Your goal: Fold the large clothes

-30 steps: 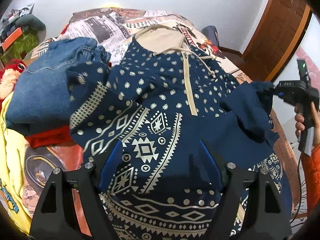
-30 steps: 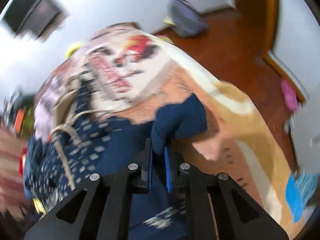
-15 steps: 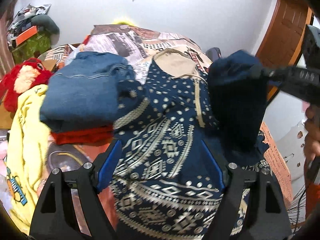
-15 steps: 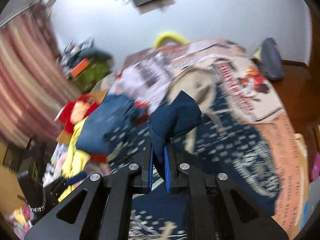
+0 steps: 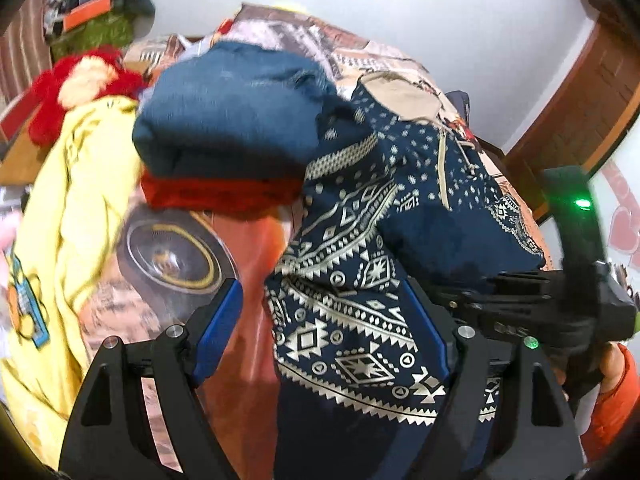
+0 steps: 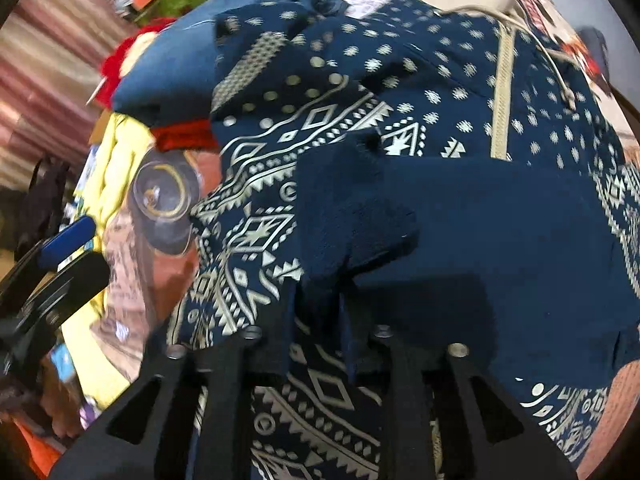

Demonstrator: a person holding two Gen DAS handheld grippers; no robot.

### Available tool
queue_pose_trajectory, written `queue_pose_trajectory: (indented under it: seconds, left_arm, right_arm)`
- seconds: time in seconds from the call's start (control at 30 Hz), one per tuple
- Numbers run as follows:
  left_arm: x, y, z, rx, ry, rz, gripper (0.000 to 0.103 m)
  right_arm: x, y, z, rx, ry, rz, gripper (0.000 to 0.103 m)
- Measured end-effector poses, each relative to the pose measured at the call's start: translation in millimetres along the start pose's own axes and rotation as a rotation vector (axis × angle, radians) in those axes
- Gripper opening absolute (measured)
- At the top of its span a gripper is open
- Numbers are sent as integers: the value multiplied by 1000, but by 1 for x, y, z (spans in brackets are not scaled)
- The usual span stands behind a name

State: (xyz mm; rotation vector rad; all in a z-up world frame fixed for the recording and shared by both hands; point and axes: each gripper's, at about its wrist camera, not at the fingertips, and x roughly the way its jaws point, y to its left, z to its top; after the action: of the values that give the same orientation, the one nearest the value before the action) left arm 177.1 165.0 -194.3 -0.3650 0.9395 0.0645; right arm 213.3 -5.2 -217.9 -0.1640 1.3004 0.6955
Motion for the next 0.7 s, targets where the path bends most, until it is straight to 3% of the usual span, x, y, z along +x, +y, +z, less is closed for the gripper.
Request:
queue_pose_trajectory:
  seconds: [0.03, 0.23, 0.43, 0.63, 0.7]
  left_arm:
    - [1, -1, -2, -2, 3, 0, 79]
    - [5, -28, 1, 61, 8, 0, 79]
    - [17, -80, 9, 208, 6, 9, 79]
    - [57, -122, 11, 319, 43, 46, 79]
    - [73, -129, 11, 331, 61, 64, 66]
  right_arm:
    - [-6, -2, -3, -12, 6, 5, 43]
    - [-47, -36, -23, -6, -76, -31, 44]
    - [-88, -106, -46, 133, -168, -140, 44]
    - [-114, -175, -65, 305, -214, -233, 44]
    - [-117, -192, -71, 359, -218, -227, 44]
